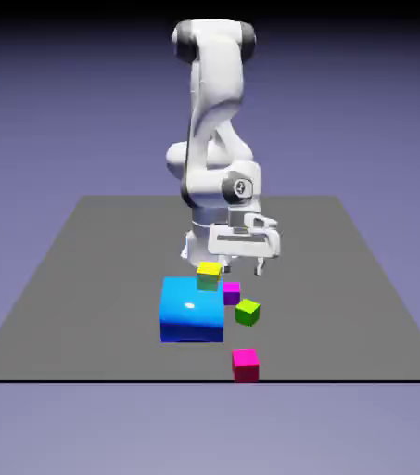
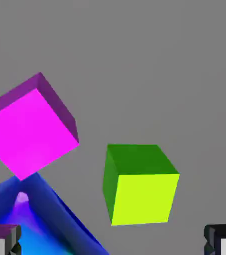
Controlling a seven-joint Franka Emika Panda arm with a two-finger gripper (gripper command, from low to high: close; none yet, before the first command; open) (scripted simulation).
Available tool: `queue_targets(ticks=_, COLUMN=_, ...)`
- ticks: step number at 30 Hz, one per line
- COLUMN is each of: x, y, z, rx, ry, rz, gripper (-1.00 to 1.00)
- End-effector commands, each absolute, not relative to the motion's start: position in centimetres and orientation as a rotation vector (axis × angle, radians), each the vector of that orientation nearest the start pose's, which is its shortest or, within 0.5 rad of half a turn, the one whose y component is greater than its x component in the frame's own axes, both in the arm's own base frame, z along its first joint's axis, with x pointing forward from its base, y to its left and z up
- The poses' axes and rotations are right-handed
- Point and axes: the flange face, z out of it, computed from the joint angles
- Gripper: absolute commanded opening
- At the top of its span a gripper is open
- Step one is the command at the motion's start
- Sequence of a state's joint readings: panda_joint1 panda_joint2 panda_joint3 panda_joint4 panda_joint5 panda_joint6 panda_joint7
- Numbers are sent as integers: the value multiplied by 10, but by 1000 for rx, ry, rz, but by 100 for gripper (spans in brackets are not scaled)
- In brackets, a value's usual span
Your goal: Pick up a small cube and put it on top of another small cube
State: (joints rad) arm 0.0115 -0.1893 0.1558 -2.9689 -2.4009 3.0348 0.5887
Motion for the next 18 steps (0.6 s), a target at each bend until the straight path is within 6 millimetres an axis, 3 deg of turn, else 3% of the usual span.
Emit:
queue_targets(ticks=1, x=208, y=81, z=196, rx=1457, ry=2320, rz=299, gripper=0)
queue_targets(ticks=8, x=183, y=61, z=180, rx=1047, ry=2574, rz=215, gripper=0)
queue_targets(ticks=10, x=182, y=60, z=179, rx=1034, ry=2581, rz=213, gripper=0)
queue_targets(ticks=18, x=199, y=60, z=125, rx=1034, ry=2581, rz=210, gripper=0)
